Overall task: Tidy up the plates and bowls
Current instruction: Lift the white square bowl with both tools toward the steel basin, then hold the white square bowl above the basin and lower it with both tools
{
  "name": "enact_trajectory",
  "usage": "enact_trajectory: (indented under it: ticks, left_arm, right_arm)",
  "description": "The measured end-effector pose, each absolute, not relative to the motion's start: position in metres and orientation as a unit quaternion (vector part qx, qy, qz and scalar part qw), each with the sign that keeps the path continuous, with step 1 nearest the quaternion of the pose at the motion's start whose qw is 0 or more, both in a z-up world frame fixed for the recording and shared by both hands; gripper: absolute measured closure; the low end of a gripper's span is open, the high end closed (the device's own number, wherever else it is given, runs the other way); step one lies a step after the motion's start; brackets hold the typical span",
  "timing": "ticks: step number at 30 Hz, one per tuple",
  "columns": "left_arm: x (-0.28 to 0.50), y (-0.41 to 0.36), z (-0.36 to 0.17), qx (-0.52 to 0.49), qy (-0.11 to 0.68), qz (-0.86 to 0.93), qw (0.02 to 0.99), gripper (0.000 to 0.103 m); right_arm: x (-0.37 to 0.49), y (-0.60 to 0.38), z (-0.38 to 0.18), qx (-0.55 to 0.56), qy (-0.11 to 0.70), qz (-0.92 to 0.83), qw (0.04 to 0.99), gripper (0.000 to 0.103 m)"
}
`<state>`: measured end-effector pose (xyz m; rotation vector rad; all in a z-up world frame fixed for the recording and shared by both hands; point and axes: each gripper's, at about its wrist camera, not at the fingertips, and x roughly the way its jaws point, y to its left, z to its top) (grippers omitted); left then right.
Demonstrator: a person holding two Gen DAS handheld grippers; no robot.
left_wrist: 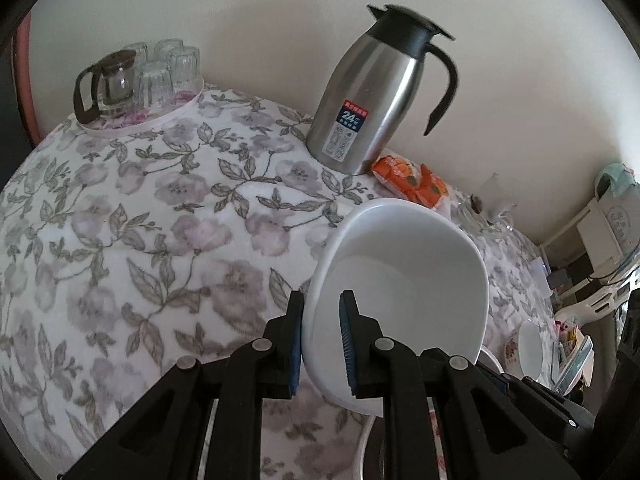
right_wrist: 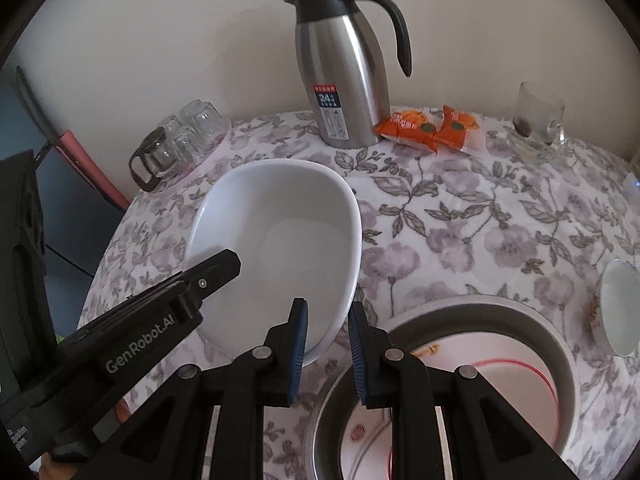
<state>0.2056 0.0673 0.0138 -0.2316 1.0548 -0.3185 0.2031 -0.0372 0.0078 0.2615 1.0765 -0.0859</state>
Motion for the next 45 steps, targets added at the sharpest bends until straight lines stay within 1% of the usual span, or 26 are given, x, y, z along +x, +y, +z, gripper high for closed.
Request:
enact_trajectory:
  ticks: [7,22,34,45]
  left_arm:
    - [0.171,0.057,0.041,-0.091,0.474,-0.152,0.862,0.085]
    - [0.12,0.023,0.066,-0.067,0.456,-0.165,0.872,0.085]
    - [0.092,-0.01,0.072,-0.052,0.457,-0.172,0.871,0.085]
    - [0.077,-0.037,0.063,-0.048,0.464,-0.176,0.867,0.085]
  right_arm:
    - [0.17,-0.043,0.026,0.137,0.488,-0.037,0.862,0.081]
    - [0.114,-0.069,0.051,0.144,0.461,-0.048,0.874,0.081]
    - [0.082,-0.095,0.059,0.152,0.457,-0.058,0.874,0.081]
    - [0.061,-0.121,0.053,0.167,0.462,-0.067,0.868,0.081]
